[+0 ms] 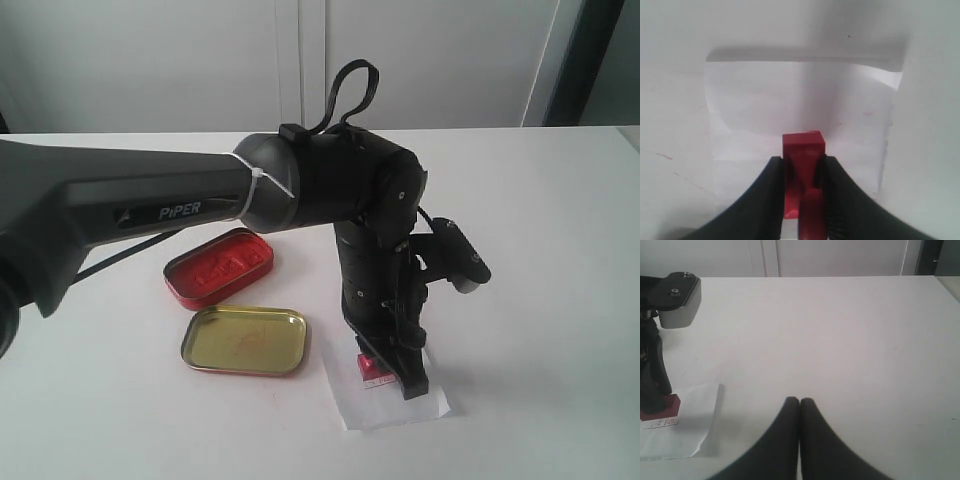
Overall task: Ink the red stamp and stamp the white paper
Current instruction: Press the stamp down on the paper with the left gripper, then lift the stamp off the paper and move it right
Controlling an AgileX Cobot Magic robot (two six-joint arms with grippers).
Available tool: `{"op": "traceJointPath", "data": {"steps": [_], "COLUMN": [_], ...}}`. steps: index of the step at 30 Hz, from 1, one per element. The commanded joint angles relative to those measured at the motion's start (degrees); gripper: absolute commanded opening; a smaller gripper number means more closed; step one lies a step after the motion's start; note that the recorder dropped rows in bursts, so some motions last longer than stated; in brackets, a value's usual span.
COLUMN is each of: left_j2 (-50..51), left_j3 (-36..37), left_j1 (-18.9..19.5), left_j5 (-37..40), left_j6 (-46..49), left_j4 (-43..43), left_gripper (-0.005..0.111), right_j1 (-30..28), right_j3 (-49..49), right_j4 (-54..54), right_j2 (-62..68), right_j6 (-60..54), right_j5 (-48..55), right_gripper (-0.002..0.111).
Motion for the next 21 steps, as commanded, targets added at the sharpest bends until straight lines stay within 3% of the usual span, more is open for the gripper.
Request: {"op": "traceJointPath", "data": {"steps": [1,13,21], "left_j2": [-1.16,-2.15,-5.78], "left_j3": [0.29,0.29,0.29], "left_j1": [-0.25,0.95,5.39], "left_j5": [0.69,0.93,0.72], "left_j6": [-0.1,-0.22,-0.1], "left_j4": [-0.37,-0.61,-6.72], "left_gripper": [0.0,0.0,0.0], "right_j1": [-0.32,-0.32,-0.32], "right_j3": [0.33,0.33,0.33], "right_j4": [0.08,0.08,0.08], "right_j2": [-0.28,-0.28,-0.28], "right_j6": [-0.09,-0.09,-0.09], "right_j5": [-0.81,-0.81,-0.81], "right_gripper": [0.0,0.0,0.0]}}
